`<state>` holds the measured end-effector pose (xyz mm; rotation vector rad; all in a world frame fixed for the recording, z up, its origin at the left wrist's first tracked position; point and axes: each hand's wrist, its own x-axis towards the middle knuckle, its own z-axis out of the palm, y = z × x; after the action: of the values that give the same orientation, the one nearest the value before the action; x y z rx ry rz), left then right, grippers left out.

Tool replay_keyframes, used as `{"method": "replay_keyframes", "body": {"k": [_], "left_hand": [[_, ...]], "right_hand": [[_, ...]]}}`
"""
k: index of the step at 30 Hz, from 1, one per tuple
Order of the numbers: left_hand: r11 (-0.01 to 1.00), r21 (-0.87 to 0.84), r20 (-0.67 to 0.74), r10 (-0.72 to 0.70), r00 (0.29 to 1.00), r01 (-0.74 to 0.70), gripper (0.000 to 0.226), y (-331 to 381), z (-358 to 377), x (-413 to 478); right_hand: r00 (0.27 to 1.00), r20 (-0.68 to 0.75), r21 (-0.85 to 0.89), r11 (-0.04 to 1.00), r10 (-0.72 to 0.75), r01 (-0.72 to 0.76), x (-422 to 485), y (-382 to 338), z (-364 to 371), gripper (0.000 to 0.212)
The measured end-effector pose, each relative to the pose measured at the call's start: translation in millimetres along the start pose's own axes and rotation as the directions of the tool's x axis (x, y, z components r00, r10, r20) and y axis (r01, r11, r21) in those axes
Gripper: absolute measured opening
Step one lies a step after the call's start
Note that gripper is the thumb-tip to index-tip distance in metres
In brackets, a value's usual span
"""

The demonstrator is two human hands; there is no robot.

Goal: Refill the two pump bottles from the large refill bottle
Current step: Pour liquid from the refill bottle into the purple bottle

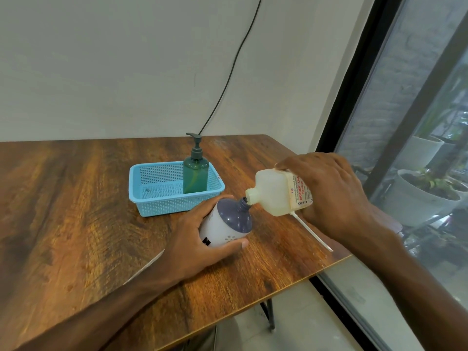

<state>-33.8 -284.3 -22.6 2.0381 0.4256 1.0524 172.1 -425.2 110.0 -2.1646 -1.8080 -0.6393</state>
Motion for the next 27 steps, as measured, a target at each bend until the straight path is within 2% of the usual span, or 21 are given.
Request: {"method": "replay_keyframes", "body": {"k": [27], "left_hand": [[0.999,-0.018,0.001,-0.026,1.000,0.026,0.080,1.4,0.0,-0.2]], "right_hand": [[0.999,-0.021,-0.020,0.999,-0.039,0.038,3.8,-0.3,-0.8,0.065]]}}
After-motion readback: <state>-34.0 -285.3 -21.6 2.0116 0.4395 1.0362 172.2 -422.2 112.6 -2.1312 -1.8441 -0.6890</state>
